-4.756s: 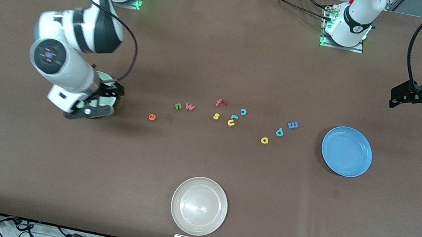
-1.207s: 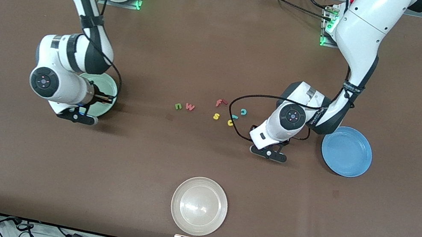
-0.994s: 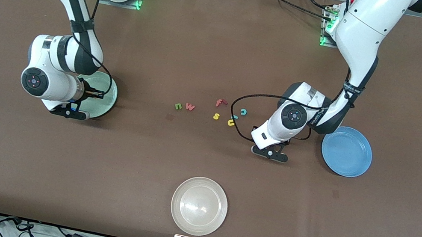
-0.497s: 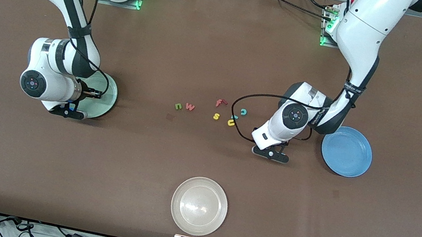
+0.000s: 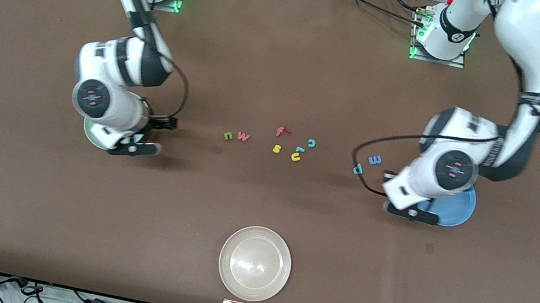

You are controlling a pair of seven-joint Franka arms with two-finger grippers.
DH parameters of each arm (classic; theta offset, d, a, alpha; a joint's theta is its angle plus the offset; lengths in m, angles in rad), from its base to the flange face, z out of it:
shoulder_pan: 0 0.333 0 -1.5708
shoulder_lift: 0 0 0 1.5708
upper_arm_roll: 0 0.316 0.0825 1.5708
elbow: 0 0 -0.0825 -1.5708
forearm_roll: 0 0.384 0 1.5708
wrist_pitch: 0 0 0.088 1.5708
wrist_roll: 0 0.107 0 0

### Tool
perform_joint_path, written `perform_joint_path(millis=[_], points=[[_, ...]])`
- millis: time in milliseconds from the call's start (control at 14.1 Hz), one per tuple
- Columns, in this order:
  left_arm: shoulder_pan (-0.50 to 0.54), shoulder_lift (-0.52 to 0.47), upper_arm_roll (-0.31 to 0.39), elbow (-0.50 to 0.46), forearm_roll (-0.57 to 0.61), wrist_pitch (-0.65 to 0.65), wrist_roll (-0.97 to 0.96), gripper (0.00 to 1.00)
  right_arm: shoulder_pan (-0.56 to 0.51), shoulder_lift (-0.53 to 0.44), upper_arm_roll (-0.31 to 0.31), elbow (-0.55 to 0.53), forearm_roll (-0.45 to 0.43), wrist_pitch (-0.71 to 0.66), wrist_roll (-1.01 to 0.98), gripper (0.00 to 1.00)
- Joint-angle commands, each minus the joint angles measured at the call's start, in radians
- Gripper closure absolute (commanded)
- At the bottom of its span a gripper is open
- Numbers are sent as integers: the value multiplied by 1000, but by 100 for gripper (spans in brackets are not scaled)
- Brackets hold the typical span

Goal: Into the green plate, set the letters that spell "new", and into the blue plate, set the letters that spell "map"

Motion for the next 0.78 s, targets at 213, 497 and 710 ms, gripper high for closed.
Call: perform_joint_path(millis=[213,497,710], points=[[135,49,-11,-98,22,86,146,86,173,67,-5,59,3,100,2,27],[135,47,-11,-212,22,273,129,28,201,132,-5,112,4,109,2,34],[138,9,-17,-183,22,204,142,0,227,169,-5,116,3,167,48,34]])
